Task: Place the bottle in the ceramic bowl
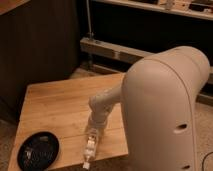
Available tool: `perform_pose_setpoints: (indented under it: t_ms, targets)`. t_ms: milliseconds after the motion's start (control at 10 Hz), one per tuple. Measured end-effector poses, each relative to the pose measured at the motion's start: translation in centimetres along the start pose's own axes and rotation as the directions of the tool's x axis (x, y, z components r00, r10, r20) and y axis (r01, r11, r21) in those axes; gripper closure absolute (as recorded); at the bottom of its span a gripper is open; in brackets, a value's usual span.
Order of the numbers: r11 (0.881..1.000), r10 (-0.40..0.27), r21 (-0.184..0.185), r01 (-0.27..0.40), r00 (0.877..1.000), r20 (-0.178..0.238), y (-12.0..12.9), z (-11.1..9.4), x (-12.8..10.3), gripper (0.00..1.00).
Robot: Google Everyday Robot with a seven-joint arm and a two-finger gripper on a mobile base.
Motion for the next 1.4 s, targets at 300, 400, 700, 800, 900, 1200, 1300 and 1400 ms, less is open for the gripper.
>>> perform_pose_setpoints:
  t_ms: [300, 400, 700, 800, 900, 1200, 1300, 1400]
  targets:
    - [1.000, -0.028, 0.001, 0.028, 1.000, -0.015, 0.5, 0.5, 0.0, 0.35]
    - [0.999, -0.032, 0.002, 0.032, 0.999, -0.020, 0.5, 0.7, 0.1, 0.35]
    - [0.999, -0.049, 0.004, 0.049, 0.998, -0.040, 0.8, 1.2, 0.0, 0.44]
    - [0.999, -0.054, 0.005, 0.054, 0.998, -0.045, 0.8, 1.3, 0.0, 0.53]
    - [0.998, -0.056, 0.005, 0.056, 0.997, -0.051, 0.9, 1.3, -0.1, 0.64]
    - [0.998, -0.058, 0.010, 0.058, 0.997, -0.059, 1.1, 0.7, -0.1, 0.93]
    - [0.998, -0.059, 0.004, 0.059, 0.997, -0.052, 1.3, -0.2, -0.1, 0.99]
    - [0.998, -0.055, -0.013, 0.054, 0.998, -0.038, 1.3, -1.7, 0.0, 1.00]
